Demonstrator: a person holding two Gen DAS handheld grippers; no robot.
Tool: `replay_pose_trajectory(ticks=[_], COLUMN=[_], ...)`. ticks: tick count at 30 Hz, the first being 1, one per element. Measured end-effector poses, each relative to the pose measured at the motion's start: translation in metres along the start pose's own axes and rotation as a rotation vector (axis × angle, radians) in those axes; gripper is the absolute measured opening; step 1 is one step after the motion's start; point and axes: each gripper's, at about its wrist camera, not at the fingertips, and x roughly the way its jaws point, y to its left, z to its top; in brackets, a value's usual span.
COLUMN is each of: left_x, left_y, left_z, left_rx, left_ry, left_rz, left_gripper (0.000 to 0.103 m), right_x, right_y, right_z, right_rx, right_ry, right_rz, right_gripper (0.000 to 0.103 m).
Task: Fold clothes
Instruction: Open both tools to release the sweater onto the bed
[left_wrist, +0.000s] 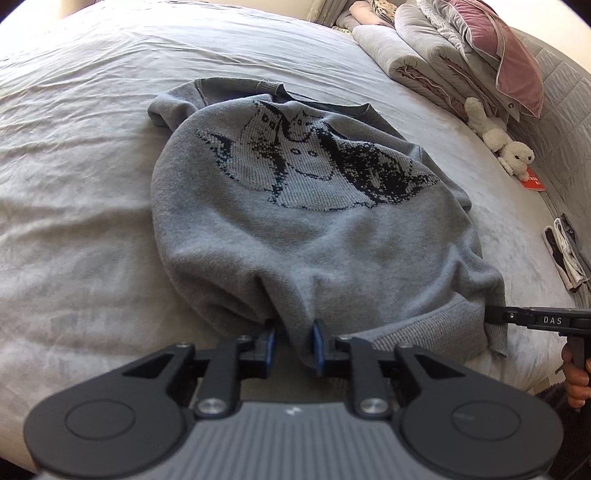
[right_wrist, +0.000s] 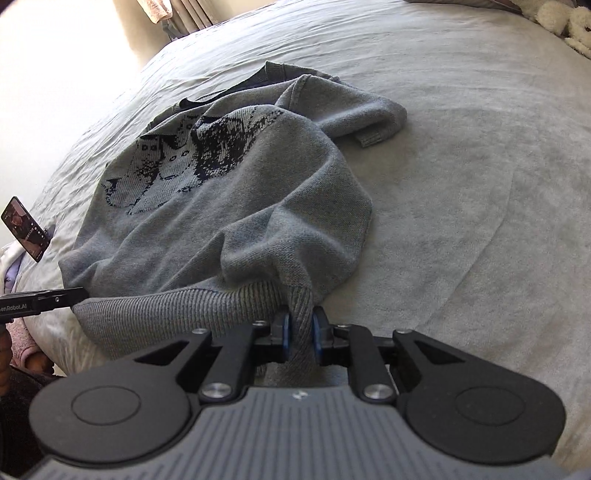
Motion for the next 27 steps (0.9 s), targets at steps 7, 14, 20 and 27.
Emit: replay_pose_trajectory(ticks=[7, 14, 20, 27], left_x=[-0.017, -0.034, -0.040, -0.019], left_y=[0.001, -0.006, -0.002, 0.019], left_z=[0.010, 0.027, 0.050, 0.086], left_rx=[0.031, 0.081, 0.086, 0.028], left_ry=[-0.008, -0.048, -0.109, -0.149], left_rz=[-0.008, 0.004, 0.020, 0.060], left_gripper=[0.048, 0.061, 0.069, 0.070], right_x=[-0.019, -0.027, -0.021, -0.004], right_y=[0.010, 0.005, 0.002, 0.002], right_z=[0.015, 0.039, 0.064, 0.096], right_rx=[-0.076, -0.049, -0.025, -0.020], right_ry=[-0.047, -0.104, -0.132, -0.150], right_rz=[-0.031, -0.036, -0.040, -0.043], right_gripper=[0.048, 0.053, 0.053, 0.053])
